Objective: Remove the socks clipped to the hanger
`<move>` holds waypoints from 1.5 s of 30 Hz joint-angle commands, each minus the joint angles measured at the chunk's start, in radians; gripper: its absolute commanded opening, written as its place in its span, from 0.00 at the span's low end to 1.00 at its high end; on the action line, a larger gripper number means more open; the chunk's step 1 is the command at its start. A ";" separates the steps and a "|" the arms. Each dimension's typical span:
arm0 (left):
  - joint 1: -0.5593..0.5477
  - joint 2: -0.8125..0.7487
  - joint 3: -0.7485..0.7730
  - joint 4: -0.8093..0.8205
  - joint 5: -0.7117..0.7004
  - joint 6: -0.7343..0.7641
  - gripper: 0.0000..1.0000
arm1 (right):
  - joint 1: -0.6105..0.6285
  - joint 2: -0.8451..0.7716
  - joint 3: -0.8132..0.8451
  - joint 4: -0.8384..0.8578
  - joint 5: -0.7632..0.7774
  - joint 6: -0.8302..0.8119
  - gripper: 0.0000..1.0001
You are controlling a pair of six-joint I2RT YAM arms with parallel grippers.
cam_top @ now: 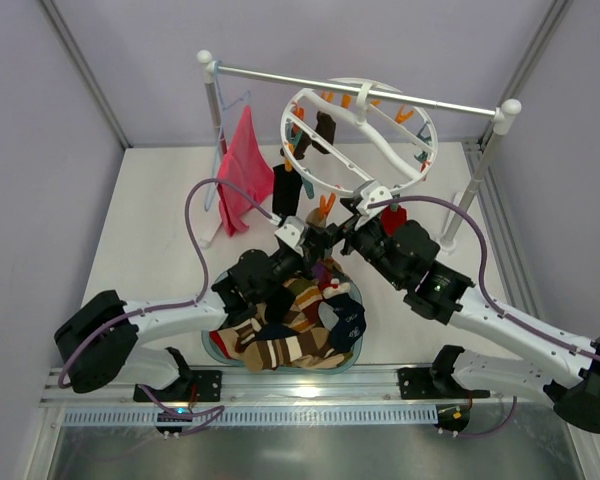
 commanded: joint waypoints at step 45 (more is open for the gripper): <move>0.003 0.009 -0.009 0.066 0.059 -0.017 0.00 | -0.025 0.195 -0.012 0.443 0.196 -0.051 0.04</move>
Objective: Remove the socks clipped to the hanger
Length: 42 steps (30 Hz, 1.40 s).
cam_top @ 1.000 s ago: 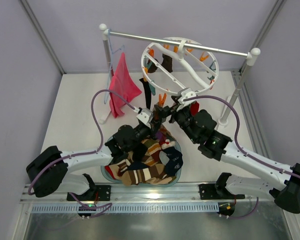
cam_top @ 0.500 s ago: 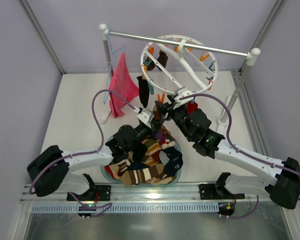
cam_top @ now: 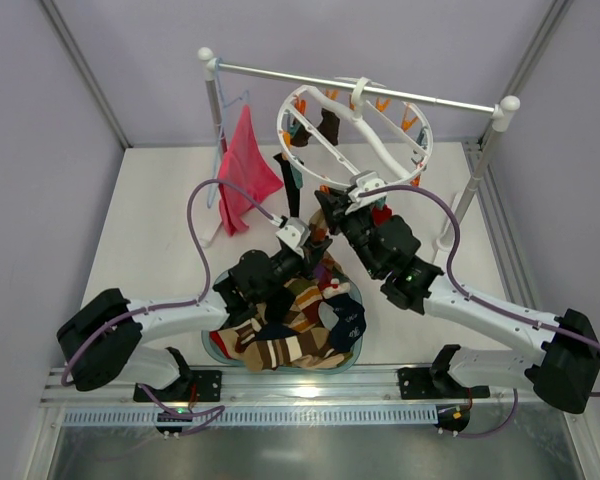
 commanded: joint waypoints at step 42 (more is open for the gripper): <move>-0.393 -0.513 0.026 -0.467 -0.531 0.145 0.00 | -0.004 -0.377 -0.318 0.103 -0.041 0.040 0.99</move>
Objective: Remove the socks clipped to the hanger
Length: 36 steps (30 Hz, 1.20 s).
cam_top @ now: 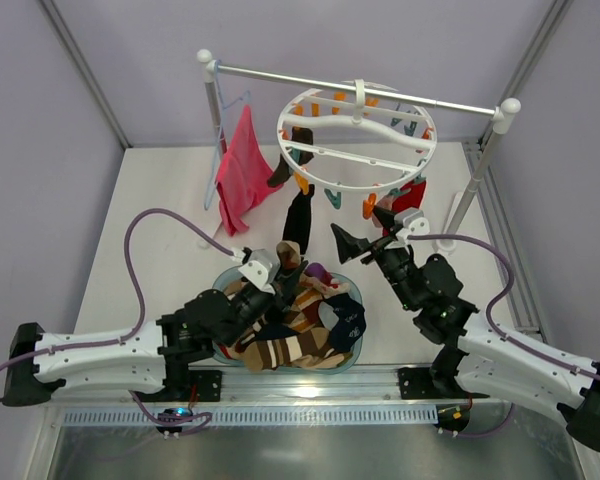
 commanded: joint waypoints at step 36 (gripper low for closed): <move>-0.166 0.396 -0.192 0.160 -0.496 -0.199 0.48 | 0.000 -0.116 -0.049 -0.005 -0.009 0.006 1.00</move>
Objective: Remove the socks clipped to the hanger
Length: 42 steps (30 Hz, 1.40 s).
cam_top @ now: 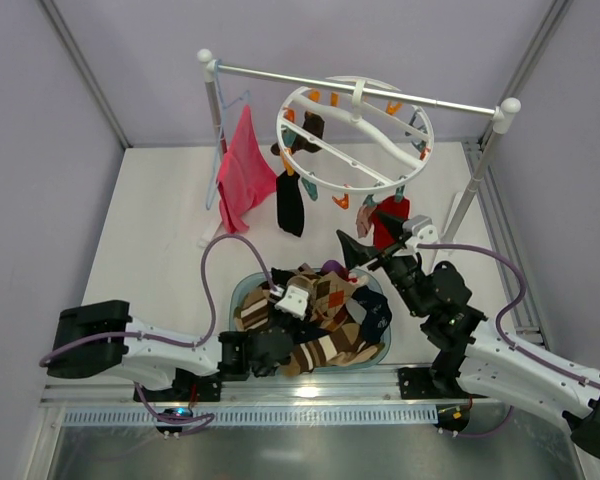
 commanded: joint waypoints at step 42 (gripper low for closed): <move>-0.021 -0.530 0.054 -0.115 -0.070 0.346 0.99 | 0.000 -0.093 -0.034 0.027 0.046 -0.027 1.00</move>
